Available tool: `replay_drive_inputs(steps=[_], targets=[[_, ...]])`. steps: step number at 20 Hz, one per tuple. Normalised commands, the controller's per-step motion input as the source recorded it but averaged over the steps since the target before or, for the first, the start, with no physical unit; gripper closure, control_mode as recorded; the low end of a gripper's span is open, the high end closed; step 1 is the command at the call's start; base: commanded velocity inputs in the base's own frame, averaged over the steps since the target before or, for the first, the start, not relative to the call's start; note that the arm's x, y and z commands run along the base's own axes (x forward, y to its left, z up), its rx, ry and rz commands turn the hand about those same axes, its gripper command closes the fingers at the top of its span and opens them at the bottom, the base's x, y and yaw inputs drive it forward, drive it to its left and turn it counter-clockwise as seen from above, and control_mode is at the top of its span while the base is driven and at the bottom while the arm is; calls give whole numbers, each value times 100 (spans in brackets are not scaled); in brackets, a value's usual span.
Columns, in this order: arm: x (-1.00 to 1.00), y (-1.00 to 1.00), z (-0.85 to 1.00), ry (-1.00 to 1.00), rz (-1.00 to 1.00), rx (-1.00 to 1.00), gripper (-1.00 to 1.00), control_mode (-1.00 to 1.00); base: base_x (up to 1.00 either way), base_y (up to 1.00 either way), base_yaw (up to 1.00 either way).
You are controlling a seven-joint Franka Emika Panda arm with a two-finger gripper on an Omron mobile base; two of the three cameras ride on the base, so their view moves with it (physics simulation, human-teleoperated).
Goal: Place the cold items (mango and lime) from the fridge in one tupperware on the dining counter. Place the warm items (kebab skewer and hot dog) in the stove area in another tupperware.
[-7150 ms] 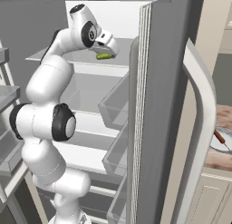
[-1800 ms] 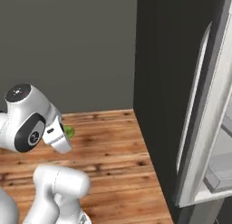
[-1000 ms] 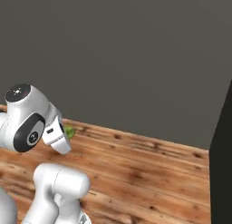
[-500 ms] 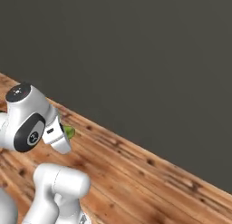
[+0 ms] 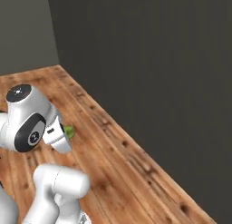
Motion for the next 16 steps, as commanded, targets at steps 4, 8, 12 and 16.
replay_drive_inputs(steps=[4, 8, 12, 16], targets=[[0, 0, 0, 0, 0, 0, 100, 100, 87, 0, 60], [0, 0, 0, 0, 0, 0, 100, 100, 81, -2, 61], [0, 0, 0, 0, 0, 0, 100, 100, 99, -17, 55], [0, 0, 0, 0, 0, 0, 100, 100, 100, -5, 29]])
